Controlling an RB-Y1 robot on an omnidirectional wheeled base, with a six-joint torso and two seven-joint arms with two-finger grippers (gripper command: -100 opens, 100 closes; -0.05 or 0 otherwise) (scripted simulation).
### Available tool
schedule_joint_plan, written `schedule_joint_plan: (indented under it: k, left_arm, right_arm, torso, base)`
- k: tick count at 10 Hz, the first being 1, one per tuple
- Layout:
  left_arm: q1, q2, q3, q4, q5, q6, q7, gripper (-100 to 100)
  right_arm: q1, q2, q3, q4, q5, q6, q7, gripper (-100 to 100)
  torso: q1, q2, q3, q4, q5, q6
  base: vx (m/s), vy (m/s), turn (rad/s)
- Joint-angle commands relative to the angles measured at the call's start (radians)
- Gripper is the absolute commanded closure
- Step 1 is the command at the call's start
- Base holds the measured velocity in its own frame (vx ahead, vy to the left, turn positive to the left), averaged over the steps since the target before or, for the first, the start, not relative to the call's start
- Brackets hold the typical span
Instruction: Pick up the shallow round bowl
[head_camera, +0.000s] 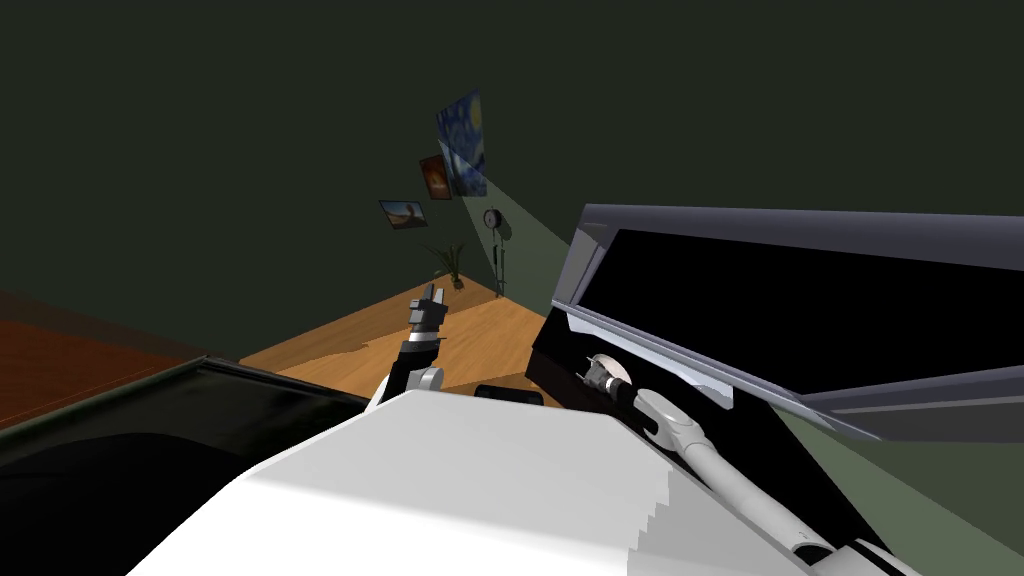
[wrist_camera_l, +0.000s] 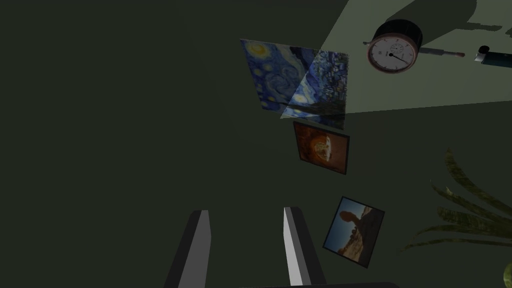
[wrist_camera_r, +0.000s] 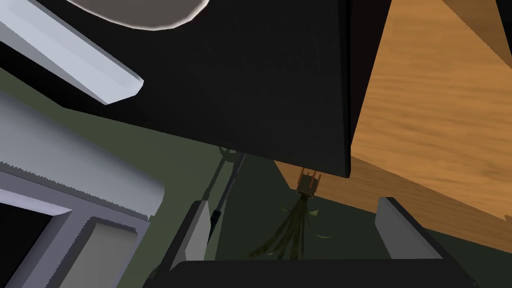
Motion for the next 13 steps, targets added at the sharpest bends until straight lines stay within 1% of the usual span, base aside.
schedule_joint_plan:
  k: [1, 2, 3, 4, 5, 6, 8, 9, 11, 12, 13]
  left_arm:
    - [0.0, 0.0, 0.0, 0.0, 0.0, 0.0, 0.0, 0]
    - [0.0, 0.0, 0.0, 0.0, 0.0, 0.0, 0.0, 0]
    - [0.0, 0.0, 0.0, 0.0, 0.0, 0.0, 0.0, 0]
    - [0.0, 0.0, 0.0, 0.0, 0.0, 0.0, 0.0, 0]
    - [0.0, 0.0, 0.0, 0.0, 0.0, 0.0, 0.0, 0]
    - [0.0, 0.0, 0.0, 0.0, 0.0, 0.0, 0.0, 0]
    - [0.0, 0.0, 0.0, 0.0, 0.0, 0.0, 0.0, 0]
    - [0.0, 0.0, 0.0, 0.0, 0.0, 0.0, 0.0, 0]
    - [0.0, 0.0, 0.0, 0.0, 0.0, 0.0, 0.0, 0]
    - [0.0, 0.0, 0.0, 0.0, 0.0, 0.0, 0.0, 0]
    - [0.0, 0.0, 0.0, 0.0, 0.0, 0.0, 0.0, 0]
  right_arm:
    - [-0.007, -0.018, 0.01, 0.028, 0.026, 0.002, 0.013, -100]
    - [-0.023, -0.033, 0.029, 0.062, 0.064, 0.005, 0.037, -100]
    - [-0.023, -0.033, 0.029, 0.075, 0.064, 0.005, 0.037, -100]
    - [-0.038, -0.046, 0.048, 0.105, 0.1, 0.008, 0.062, -100]
    - [-0.038, -0.046, 0.048, 0.119, 0.1, 0.008, 0.062, -100]
    - [-0.038, -0.046, 0.048, 0.119, 0.1, 0.008, 0.062, -100]
    - [-0.067, -0.067, 0.084, 0.19, 0.169, 0.014, 0.108, -100]
    - [-0.067, -0.067, 0.084, 0.203, 0.17, 0.014, 0.108, -100]
    - [-0.093, -0.082, 0.119, 0.274, 0.233, 0.019, 0.151, -100]
    - [-0.093, -0.082, 0.119, 0.277, 0.234, 0.019, 0.151, -100]
    - [-0.105, -0.089, 0.135, 0.311, 0.264, 0.021, 0.171, -100]
  torso:
    - [0.0, 0.0, 0.0, 0.0, 0.0, 0.0]
    - [0.0, 0.0, 0.0, 0.0, 0.0, 0.0]
    - [0.0, 0.0, 0.0, 0.0, 0.0, 0.0]
    - [-0.001, 0.001, 0.0, 0.0, 0.0, 0.0]
    - [-0.001, 0.001, 0.0, 0.0, 0.0, 0.0]
    - [-0.001, 0.001, 0.001, 0.0, 0.0, 0.0]
    - [-0.001, 0.002, 0.001, 0.0, 0.0, 0.0]
    - [-0.001, 0.001, 0.0, 0.0, 0.0, 0.0]
    - [-0.001, 0.001, 0.0, 0.0, 0.0, 0.0]
    - [-0.001, 0.0, 0.0, 0.0, 0.0, 0.0]
    - [-0.001, 0.0, 0.0, 0.0, 0.0, -0.001]
  base:
    - [0.055, 0.034, -0.027]
    - [0.055, 0.026, -0.048]
    - [0.041, 0.017, -0.031]
    - [0.045, 0.016, -0.054]
    - [0.039, 0.015, -0.034]
    - [0.015, 0.006, 0.005]
    - [0.046, 0.015, -0.082]
    - [0.06, 0.025, -0.023]
    - [0.059, 0.017, -0.074]
    - [0.053, 0.014, -0.022]
    - [0.048, 0.011, -0.029]
